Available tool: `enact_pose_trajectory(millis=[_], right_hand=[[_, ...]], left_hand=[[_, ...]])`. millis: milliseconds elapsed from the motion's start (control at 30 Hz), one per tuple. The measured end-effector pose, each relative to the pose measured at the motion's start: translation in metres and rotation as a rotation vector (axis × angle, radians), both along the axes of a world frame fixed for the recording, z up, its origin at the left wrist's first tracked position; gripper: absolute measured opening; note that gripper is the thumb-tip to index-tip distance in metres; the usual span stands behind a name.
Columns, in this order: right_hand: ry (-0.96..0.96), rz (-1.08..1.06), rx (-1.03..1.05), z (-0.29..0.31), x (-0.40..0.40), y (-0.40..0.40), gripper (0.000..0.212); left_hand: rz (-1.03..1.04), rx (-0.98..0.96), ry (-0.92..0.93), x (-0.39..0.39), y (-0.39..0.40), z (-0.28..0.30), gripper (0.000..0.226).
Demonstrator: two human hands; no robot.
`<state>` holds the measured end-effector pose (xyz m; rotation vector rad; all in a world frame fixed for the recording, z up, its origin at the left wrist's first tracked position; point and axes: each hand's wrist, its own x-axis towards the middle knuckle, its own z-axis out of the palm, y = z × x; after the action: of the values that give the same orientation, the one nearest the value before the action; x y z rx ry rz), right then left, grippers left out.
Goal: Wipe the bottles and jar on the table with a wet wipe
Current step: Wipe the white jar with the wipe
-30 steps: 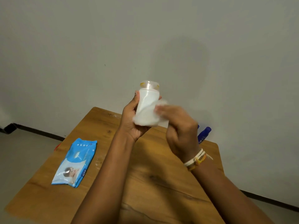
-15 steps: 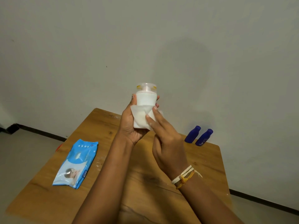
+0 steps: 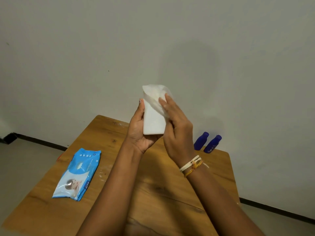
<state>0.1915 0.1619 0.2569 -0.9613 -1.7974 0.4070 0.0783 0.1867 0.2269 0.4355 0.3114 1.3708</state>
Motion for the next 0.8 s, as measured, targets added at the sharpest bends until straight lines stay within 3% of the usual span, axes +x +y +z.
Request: enact_pose_trajectory(millis=[233,400,533,600,733,800], right_hand=[[0.105,0.048,-0.113,-0.036,0.004,-0.030,0.053],[0.417,-0.004,-0.293,-0.033,0.013,-0.031,0.042],[0.588,-0.125,-0.281,-0.026,0.015,-0.020,0.038],[0.491,-0.120,-0.209,-0.028,0.008,-0.022,0.036],[0.126,-0.110,-0.047,-0.042,-0.005,-0.029,0.052],[0.052,-0.127,-0.014,-0.045,-0.009,-0.030,0.050]], left_hand=[[-0.076,0.008,0.015,0.000,0.000,0.001,0.067],[-0.020,-0.086,-0.123,0.007,0.000,0.006,0.056],[0.101,-0.222,-0.261,0.013,0.000,0.013,0.059],[0.138,-0.283,-0.308,0.016,0.001,0.018,0.063],[0.132,-0.334,-0.340,0.020,0.001,0.020,0.065],[0.127,-0.338,-0.342,0.021,0.002,0.021,0.065]])
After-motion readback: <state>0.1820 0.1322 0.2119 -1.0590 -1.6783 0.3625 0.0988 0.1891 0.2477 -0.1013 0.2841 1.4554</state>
